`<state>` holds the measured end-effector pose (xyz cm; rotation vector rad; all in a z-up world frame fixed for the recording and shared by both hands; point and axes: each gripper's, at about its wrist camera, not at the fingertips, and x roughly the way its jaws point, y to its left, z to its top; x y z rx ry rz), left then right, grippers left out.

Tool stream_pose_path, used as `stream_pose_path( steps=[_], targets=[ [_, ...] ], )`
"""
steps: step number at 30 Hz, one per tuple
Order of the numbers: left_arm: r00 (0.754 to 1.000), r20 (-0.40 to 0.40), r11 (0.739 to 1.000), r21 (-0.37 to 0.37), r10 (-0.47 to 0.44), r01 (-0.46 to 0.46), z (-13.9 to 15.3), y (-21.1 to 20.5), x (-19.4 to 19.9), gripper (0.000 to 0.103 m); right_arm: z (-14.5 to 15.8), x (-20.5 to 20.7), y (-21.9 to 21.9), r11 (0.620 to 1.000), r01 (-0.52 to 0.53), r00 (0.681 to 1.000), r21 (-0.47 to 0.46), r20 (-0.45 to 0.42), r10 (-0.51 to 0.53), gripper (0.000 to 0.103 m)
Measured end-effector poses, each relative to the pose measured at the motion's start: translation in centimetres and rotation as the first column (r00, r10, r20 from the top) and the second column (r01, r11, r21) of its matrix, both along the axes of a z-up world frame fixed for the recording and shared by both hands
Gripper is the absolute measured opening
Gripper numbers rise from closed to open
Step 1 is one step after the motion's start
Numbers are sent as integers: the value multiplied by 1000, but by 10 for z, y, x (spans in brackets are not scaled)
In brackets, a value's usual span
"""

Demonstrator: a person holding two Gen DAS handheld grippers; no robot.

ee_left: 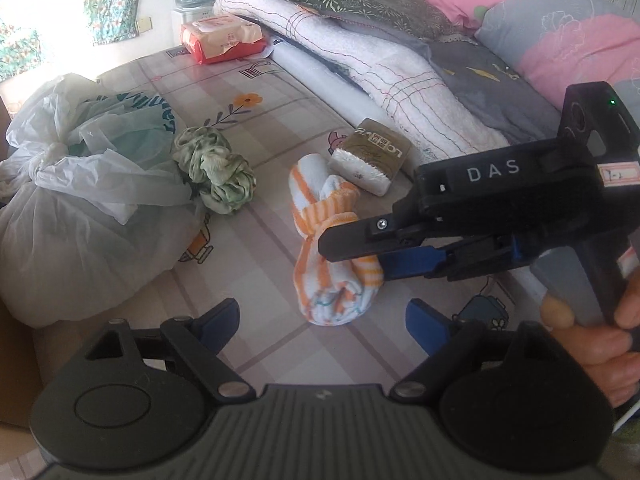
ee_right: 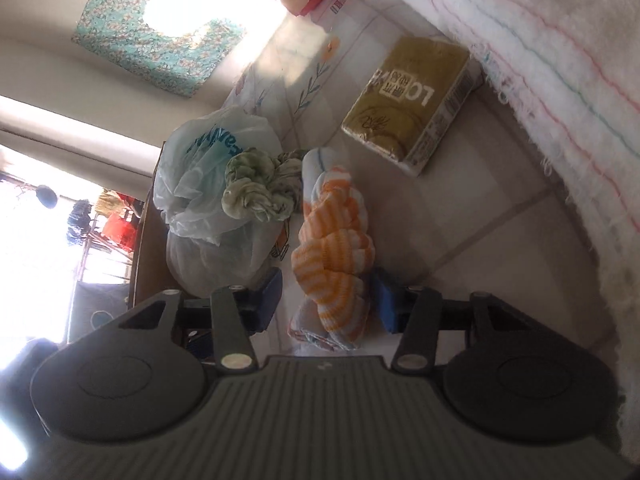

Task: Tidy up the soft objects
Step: 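Move the right gripper back to the orange-striped towel on the mattress, then close the right gripper on the orange-striped towel and lift it, then carry the orange-striped towel with the right gripper over the cardboard box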

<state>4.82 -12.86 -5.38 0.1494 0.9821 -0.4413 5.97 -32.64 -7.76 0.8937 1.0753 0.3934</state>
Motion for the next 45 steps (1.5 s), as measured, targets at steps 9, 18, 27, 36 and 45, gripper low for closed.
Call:
stream_pose_path(
  steps=[9,18,27,36,45],
  targets=[
    [999,40,999,38,7,-8,-3,-3,16,91,20,12,-2,997,48,998,-67,46,-45,54],
    [998,53,998,61,-31,27,-10,-13,32,79,6,30,7,995,60,998,-84,-21,-62,56],
    [999,13,998,50,-39,38,-23,-16,44,51,1,33,10,994,88,995,-57,-36,-90,47],
    [998,26,998,39,-54,53,-11,-13,30,49,-1,15,6,991,131,990,-4,-57,-131,34],
    [990,134,999,-20,-32,35,31,9,-3,48,38,-6,17,992,121,992,25,30,-122,34]
  ],
)
